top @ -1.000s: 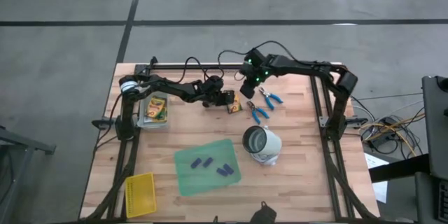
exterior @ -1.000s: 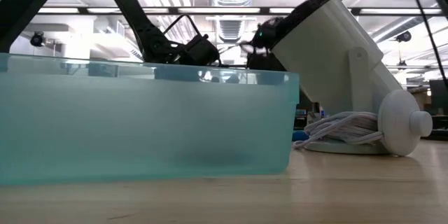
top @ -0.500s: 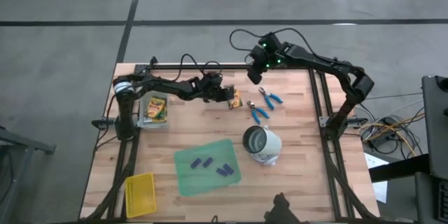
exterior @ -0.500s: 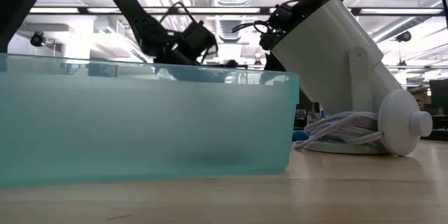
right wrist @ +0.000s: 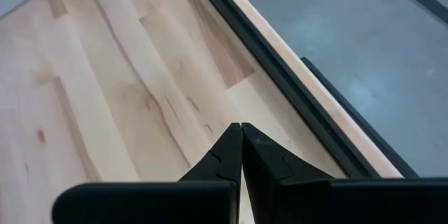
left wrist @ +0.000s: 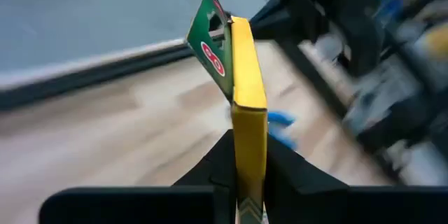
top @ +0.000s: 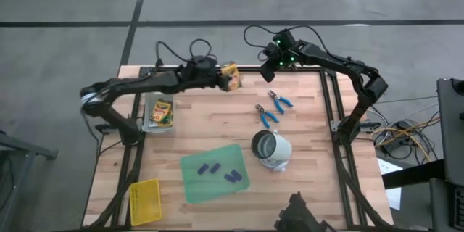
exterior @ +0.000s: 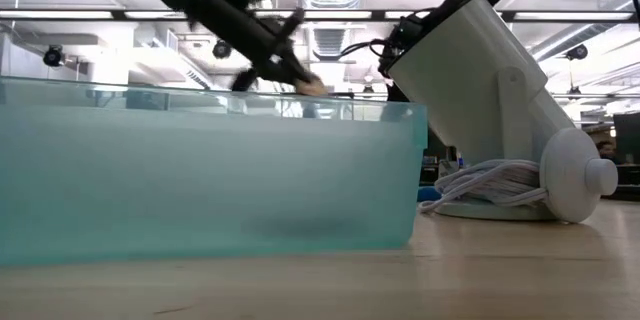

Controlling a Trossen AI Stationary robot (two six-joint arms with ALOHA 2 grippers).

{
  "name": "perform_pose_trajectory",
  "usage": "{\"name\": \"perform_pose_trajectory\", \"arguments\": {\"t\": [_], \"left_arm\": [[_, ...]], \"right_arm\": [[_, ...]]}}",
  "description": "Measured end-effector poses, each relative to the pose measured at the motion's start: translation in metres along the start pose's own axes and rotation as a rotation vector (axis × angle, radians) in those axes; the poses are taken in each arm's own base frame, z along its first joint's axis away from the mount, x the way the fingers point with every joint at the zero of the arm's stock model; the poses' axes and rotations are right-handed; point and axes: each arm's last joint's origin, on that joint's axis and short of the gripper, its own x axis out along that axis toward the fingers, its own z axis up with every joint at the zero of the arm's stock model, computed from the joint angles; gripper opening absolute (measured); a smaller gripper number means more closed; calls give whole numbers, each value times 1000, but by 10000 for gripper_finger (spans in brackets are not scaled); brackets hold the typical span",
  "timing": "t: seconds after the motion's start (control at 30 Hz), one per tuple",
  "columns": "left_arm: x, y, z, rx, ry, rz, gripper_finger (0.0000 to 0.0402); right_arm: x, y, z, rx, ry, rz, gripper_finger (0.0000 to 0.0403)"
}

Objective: Pick & Place School Supplies
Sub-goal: Put the yellow crayon box into the gray bin

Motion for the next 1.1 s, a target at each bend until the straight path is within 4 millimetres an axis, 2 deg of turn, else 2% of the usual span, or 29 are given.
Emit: {"name": "perform_pose_trajectory", "arguments": {"t": [0.13,0.23,0.47,0.6,0.7,0.83,0.93,1.1], "left_arm": [[-43,-2,5,188,55,78,41],[-77,-4,8,212,76,128,41],[-147,2,4,96,192,320,41],[-176,9,-4,-8,312,453,41],[-190,15,-11,-67,414,561,41],[-196,22,-21,-123,534,691,41],[-193,25,-26,-136,581,746,41],[-177,33,-36,-128,636,797,41]], "right_arm": [[0,-3,0,-5,-1,-5,8],[0,-4,0,-4,-1,-7,8],[-1,-5,1,-12,-14,-33,8],[-1,-6,1,-16,-14,-61,8],[-1,-6,2,-17,-20,-62,8],[-1,-6,3,-20,-36,-63,8],[-1,-6,3,-21,-37,-64,8],[-1,-6,3,-20,-37,-64,8]]}}
